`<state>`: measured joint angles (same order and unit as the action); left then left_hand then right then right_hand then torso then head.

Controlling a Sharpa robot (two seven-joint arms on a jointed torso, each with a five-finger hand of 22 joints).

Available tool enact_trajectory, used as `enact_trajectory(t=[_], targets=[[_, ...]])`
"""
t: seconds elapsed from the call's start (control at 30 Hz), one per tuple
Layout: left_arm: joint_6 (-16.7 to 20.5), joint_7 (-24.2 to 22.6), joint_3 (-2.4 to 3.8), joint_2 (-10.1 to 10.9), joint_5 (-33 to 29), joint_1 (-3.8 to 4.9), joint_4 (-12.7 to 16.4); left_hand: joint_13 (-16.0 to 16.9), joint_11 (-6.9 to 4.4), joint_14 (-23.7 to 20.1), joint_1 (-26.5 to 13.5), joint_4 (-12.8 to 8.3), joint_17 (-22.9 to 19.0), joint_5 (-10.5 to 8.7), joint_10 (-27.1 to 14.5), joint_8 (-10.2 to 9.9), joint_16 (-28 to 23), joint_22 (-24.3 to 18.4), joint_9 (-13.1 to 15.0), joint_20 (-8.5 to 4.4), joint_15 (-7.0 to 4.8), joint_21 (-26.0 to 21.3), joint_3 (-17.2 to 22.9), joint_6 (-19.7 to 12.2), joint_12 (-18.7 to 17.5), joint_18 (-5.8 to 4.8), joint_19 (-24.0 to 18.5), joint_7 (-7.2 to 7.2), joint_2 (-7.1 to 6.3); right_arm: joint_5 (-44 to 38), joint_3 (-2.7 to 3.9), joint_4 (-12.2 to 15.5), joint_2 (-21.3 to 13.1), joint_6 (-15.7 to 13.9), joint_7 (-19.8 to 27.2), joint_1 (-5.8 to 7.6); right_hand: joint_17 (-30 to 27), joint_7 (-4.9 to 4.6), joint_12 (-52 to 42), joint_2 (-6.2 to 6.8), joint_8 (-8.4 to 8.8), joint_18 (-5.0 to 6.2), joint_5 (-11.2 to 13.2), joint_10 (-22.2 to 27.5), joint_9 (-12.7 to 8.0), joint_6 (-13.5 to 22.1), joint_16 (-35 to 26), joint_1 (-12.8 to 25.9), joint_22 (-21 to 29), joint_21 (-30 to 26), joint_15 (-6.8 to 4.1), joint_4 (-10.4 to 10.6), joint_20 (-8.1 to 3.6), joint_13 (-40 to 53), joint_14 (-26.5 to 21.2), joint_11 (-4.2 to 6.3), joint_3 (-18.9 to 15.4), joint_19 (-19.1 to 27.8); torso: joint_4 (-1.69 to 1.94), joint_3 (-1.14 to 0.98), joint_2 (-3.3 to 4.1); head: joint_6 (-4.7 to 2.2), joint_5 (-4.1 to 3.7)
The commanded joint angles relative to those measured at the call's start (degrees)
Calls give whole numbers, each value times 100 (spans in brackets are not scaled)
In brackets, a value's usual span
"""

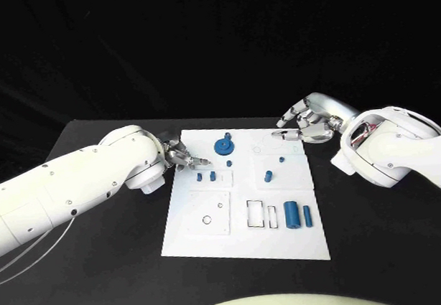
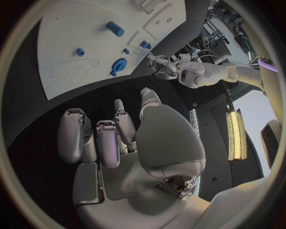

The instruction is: Assemble the parts on the task board

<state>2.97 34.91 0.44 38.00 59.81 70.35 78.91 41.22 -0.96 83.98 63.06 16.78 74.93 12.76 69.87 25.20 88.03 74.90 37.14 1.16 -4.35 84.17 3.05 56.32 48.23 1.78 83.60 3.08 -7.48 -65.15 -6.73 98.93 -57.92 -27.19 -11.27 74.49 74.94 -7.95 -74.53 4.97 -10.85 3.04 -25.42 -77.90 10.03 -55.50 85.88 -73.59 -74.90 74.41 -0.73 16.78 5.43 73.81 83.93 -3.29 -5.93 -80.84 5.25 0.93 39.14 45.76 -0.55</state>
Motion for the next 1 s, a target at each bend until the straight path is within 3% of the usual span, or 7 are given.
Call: enact_trajectory(t=[0.03, 0.13, 0.23, 0.3, 0.47, 0.63, 1.0], targets=[[893, -829, 13, -6, -671, 22, 38, -342, 208, 117, 178, -26, 406, 27, -575, -175, -723, -70, -136, 163, 187, -758, -155, -410, -415, 254, -541, 220, 150, -36, 0, -1, -3, -16, 46, -3, 692, 29, 38, -10, -21, 89, -10, 1, -7, 30, -24, 75, -375, -32, -36, -6, -30, -6, 410, 31, -37, 24, 3, -3, 2, -21, -21], [1097, -1240, -4, -38, -489, 26, 48, -575, 382, -206, 866, -150, -225, 18, -1066, -370, -1302, -535, -372, 316, 350, -1227, -102, -716, -716, 362, -876, 421, 183, -35, 0, 1, -8, -18, 43, -3, 692, 29, 39, -11, -21, 89, -10, 2, -7, 30, -24, 75, -375, -33, -36, -6, -30, -7, 410, 31, -38, 24, 2, 1, 8, -28, -43], [1329, -1798, -65, -116, -51, 19, 39, -1008, 551, -1256, 1688, -327, -1862, 38, -1573, -590, -2924, -2083, -721, 473, 473, -2833, 66, -879, -1225, 707, -2097, 527, 187, -34, 0, 1, -11, -22, 44, -3, 685, 29, 48, -17, -24, 93, -15, 8, -7, 30, -28, 83, -365, -48, -36, -6, -30, -16, 408, 31, -43, 31, 8, 1, 3, -43, -58], [1465, -2147, -114, -182, 310, 5, 21, -1296, 585, -1738, 2073, -431, -2575, 39, -1747, -729, -3646, -2659, -930, 512, 554, -3486, 211, -915, -1529, 840, -2546, 578, 133, -34, 0, 1, -10, -23, 49, -3, 685, 29, 50, -19, -24, 92, -16, 10, -7, 30, -29, 82, -366, -47, -36, -7, -30, -19, 408, 31, -43, 31, 6, 4, 4, -49, -67], [1613, -2603, -201, -338, 1216, -42, -56, -1886, 640, -1851, 2491, -485, -3038, 48, -1726, -996, -3962, -2934, -1417, 576, 567, -3867, 430, -763, -1969, 865, -2618, 547, -63, -34, 0, 2, -7, -27, 58, -3, 680, 30, 47, -30, -29, 92, -32, 9, -7, 31, -32, 76, -367, -48, -36, -14, -30, -17, 407, 32, -46, 30, -10, 6, 13, -65, -77], [1526, -2666, -246, -462, 1920, -99, -139, -2234, 625, -1488, 2577, -472, -3004, 47, -1711, -1158, -3670, -2348, -1717, 540, 551, -3258, 508, -618, -2186, 746, -2007, 508, -162, -34, 0, 8, -10, -28, 65, -3, 684, 30, 45, -35, -31, 93, -40, 7, -7, 31, -30, 71, -364, -52, -36, -17, -30, -15, 408, 33, -46, 32, -9, -1, 11, -73, -96], [1079, -2445, -287, -761, 2745, -179, -388, -2798, 595, -299, 2545, -372, -1497, 50, -1507, -1378, -1809, -377, -2174, 470, 493, -1223, 626, -204, -2478, 320, -579, 410, -247, -34, 0, 22, -6, -26, 70, -3, 690, 31, 42, -38, -33, 91, -46, 5, -7, 31, -27, 66, -370, -45, -37, -20, -30, -12, 410, 33, -46, 26, -16, -5, 18, -77, -129]])
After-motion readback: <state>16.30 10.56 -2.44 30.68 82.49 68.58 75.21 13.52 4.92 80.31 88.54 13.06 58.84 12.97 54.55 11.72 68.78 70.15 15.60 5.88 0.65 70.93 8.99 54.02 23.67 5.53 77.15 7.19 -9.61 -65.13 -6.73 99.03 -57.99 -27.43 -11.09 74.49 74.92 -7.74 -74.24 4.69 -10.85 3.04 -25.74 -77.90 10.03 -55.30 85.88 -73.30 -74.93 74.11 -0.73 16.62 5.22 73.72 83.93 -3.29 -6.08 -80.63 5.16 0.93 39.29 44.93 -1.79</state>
